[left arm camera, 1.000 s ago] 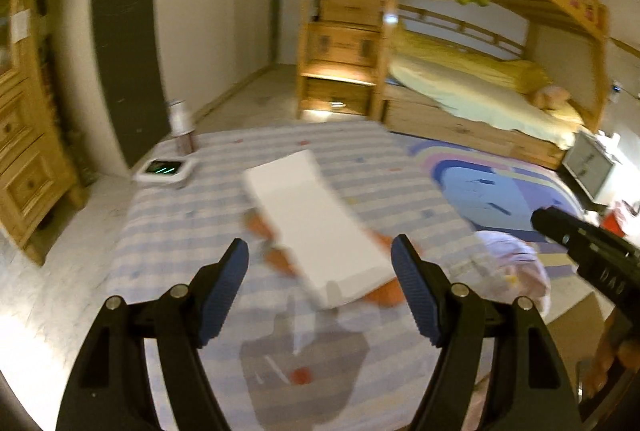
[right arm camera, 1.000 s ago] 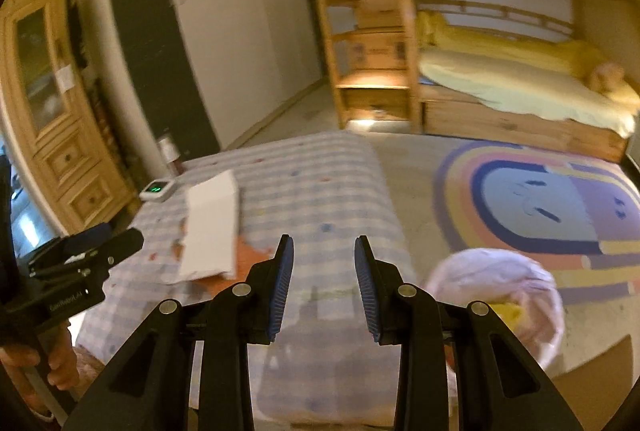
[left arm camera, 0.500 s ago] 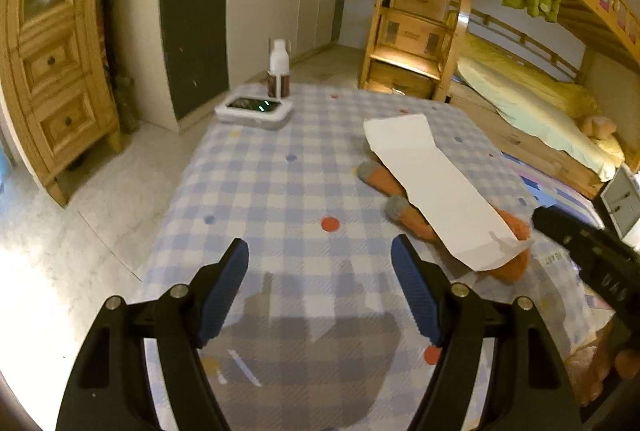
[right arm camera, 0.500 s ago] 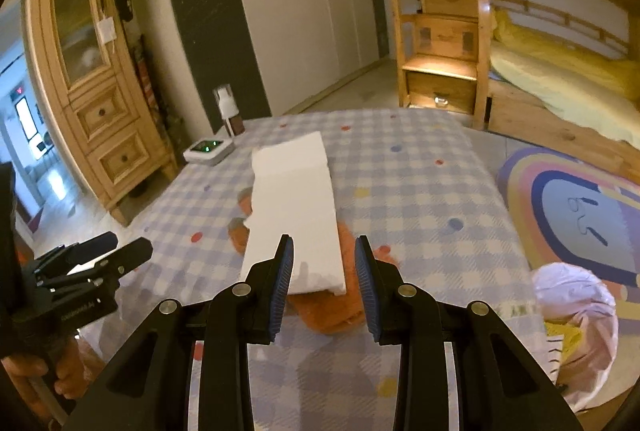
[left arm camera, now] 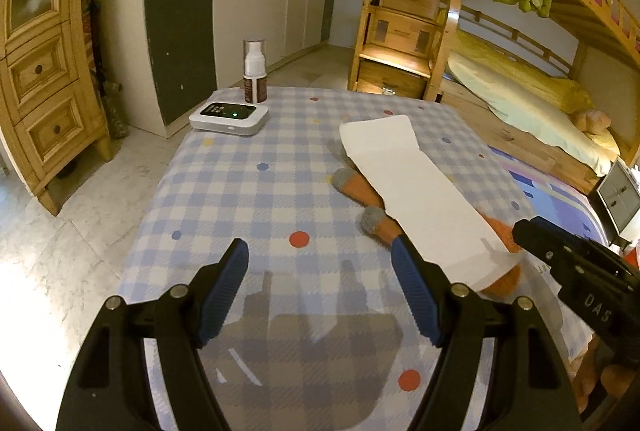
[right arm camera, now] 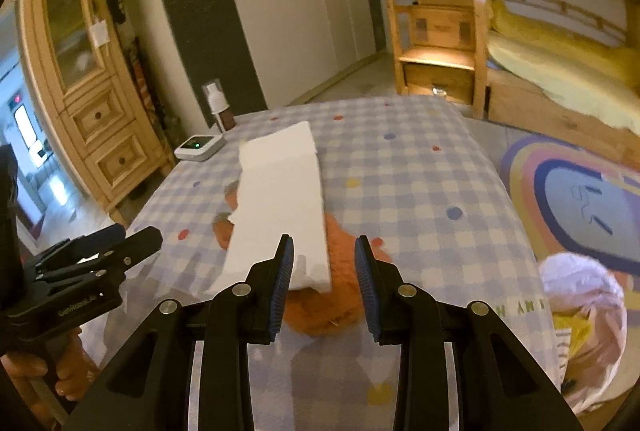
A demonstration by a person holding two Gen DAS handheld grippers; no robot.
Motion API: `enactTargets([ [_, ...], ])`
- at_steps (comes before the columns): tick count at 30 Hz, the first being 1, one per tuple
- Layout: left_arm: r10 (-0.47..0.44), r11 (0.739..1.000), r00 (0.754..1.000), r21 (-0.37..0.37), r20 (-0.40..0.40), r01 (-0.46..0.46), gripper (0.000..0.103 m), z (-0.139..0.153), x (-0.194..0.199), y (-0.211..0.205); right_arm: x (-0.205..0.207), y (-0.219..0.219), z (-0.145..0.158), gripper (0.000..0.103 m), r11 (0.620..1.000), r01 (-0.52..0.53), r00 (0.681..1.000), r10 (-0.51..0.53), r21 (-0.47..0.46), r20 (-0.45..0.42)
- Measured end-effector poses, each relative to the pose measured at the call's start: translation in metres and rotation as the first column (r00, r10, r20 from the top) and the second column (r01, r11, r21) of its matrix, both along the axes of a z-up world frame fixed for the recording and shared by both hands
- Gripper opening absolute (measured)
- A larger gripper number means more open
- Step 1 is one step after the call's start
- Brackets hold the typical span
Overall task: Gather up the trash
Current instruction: 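Close the right tool on the white paper strip and lift it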
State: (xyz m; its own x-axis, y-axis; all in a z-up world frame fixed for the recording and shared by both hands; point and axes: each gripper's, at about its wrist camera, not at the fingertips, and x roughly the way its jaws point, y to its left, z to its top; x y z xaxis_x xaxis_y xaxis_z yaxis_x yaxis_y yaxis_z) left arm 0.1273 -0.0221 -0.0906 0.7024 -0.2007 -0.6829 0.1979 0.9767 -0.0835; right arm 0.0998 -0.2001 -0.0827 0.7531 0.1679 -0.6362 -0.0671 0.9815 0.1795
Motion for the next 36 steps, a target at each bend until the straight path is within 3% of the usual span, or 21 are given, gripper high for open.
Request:
enactTargets([
  [4,0.028,1.0,1.0,0.006,-0.007,-0.028,0.072,-0.001,0.004,0.005,0.014,0.01,-0.008,0.034,0.999,-0.033,0.999,0.033,-0.009,-0.043],
  [11,0.04,0.999,0.999,0.006,-0.013,-0.04,0.072,-0.001,0.005,0.011,0.02,0.026,-0.021,0.056,0.994,-0.067,0.995,0.06,-0.089,-0.078],
  [15,0.039,0.999,0.999,0.007,-0.014,-0.039,0.072,-0.002,0.005,0.011,0.018,0.038,-0.026,0.06,0.981,-0.082,0.994,0.069,-0.178,-0.079],
  [18,0.04,0.999,0.999,0.011,-0.017,-0.039,0.072,-0.003,0.004,0.013,0.012,0.043,-0.023,0.046,0.973,-0.083,0.996,0.074,-0.216,-0.05],
  [20,0.041,0.999,0.999,0.011,-0.018,-0.041,0.072,-0.004,0.004,0.013,0.009,0.038,-0.017,0.022,0.981,-0.084,0.996,0.082,-0.176,-0.019],
  [23,0.041,0.999,0.999,0.015,-0.019,-0.041,0.072,-0.005,0.005,0.013,0.003,0.028,-0.007,0.009,0.991,-0.084,0.995,0.089,-0.105,0.037],
  [27,0.032,0.999,0.999,0.02,-0.019,-0.031,0.072,-0.006,0.005,0.01,-0.012,0.005,0.019,0.0,0.996,-0.082,0.985,0.075,0.039,0.155],
  [33,-0.003,0.999,1.0,0.032,-0.018,0.004,0.072,-0.007,0.002,-0.005,-0.028,-0.022,0.048,0.0,0.997,0.079,0.965,-0.074,-0.009,0.252],
  [36,-0.019,0.999,1.0,0.03,-0.019,0.02,0.072,-0.008,0.001,-0.012,-0.026,-0.031,0.047,0.0,0.988,0.142,0.969,-0.126,-0.061,0.21],
])
